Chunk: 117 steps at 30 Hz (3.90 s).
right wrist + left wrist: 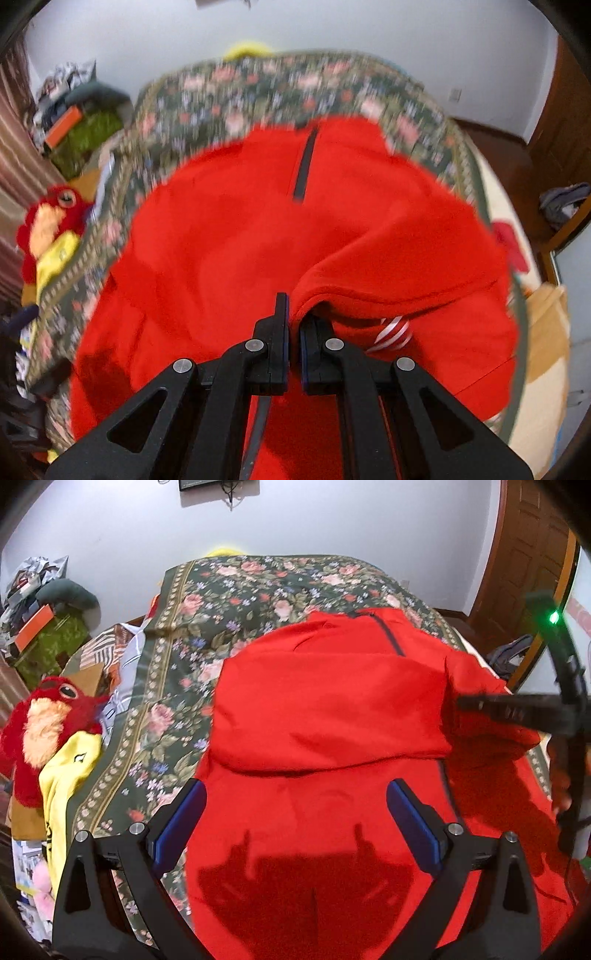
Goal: Fold large clothes
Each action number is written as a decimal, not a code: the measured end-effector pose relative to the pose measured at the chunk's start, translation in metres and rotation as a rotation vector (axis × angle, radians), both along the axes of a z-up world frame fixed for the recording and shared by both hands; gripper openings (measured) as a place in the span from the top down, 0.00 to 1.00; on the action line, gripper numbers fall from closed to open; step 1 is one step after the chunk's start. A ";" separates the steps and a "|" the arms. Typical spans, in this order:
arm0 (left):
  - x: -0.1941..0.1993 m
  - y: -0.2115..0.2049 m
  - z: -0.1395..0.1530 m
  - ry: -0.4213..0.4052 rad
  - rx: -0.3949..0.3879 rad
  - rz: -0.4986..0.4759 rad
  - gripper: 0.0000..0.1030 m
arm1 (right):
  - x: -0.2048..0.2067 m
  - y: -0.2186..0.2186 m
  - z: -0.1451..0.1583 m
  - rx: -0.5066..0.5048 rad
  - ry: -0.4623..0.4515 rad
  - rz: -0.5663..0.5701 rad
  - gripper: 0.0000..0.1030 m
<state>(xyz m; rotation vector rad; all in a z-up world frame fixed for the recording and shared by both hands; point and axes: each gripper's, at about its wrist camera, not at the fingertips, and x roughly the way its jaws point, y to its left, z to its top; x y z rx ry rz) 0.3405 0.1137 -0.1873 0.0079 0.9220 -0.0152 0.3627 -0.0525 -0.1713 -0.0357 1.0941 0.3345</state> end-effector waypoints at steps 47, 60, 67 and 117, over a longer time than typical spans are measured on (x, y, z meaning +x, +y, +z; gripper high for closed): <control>0.158 -0.299 -0.071 0.117 0.192 -0.416 0.56 | -0.025 -0.211 -0.019 0.022 -0.078 -0.111 0.48; 0.152 -0.212 0.023 -0.077 -0.008 -0.262 0.95 | -0.024 -0.196 -0.006 0.094 -0.049 -0.089 0.48; 0.131 -0.147 0.110 -0.316 -0.048 -0.158 0.95 | -0.017 -0.153 0.026 0.082 -0.113 -0.021 0.48; 0.104 0.045 0.022 -0.060 -0.033 0.064 0.13 | 0.025 -0.074 0.030 -0.117 -0.097 0.136 0.31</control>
